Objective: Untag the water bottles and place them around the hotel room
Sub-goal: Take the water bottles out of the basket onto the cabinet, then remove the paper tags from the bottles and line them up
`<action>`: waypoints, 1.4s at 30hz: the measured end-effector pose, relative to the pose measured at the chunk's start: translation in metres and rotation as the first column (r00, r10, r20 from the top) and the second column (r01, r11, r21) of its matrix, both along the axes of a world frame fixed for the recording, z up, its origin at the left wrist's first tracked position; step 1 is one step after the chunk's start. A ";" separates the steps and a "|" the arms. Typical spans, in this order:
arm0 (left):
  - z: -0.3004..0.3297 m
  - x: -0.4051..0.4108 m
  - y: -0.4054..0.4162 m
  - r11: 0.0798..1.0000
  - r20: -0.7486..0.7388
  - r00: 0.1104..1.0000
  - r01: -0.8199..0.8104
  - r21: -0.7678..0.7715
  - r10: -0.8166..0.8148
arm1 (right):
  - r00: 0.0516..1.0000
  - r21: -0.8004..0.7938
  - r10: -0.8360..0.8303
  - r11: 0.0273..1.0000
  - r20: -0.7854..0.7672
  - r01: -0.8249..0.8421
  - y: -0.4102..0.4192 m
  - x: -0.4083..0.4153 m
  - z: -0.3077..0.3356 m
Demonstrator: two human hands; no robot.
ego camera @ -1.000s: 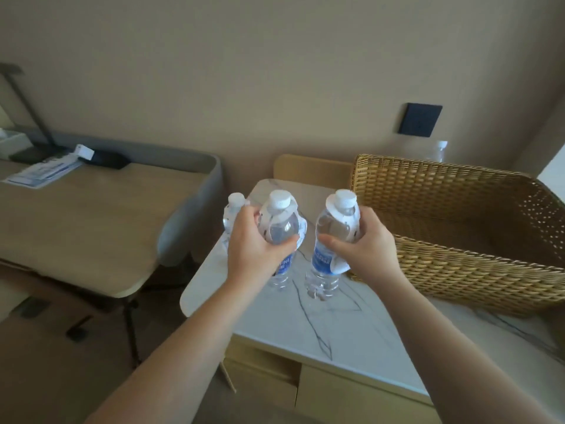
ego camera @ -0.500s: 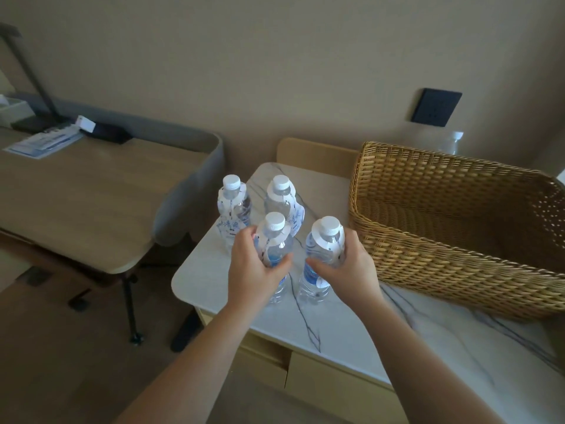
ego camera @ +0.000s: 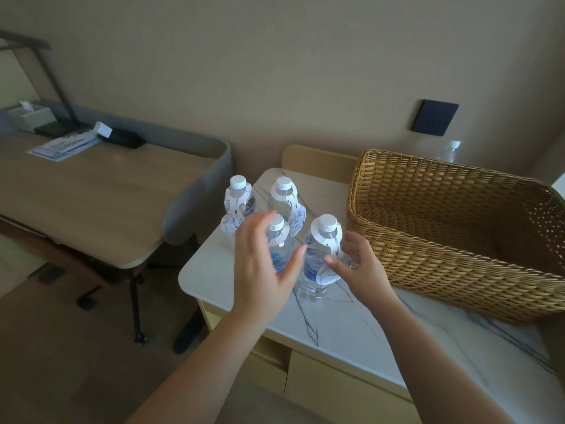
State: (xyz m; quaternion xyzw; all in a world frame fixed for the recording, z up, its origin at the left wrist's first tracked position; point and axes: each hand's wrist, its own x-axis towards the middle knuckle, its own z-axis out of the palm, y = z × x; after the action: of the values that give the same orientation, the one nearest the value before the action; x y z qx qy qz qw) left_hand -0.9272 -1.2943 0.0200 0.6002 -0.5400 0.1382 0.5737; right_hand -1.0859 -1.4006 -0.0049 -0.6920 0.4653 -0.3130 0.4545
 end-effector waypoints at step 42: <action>-0.033 -0.050 -0.057 0.845 -0.521 0.845 0.363 0.394 -0.120 | 0.861 0.231 -0.117 0.973 0.495 -0.001 0.002 -0.063 0.032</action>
State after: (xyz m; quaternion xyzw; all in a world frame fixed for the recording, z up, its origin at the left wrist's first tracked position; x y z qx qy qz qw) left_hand -0.9770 -1.3515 -0.0128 0.6622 -0.4723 -0.2272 0.5355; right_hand -1.1486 -1.3988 0.0274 -0.5157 0.3827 -0.4426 0.6259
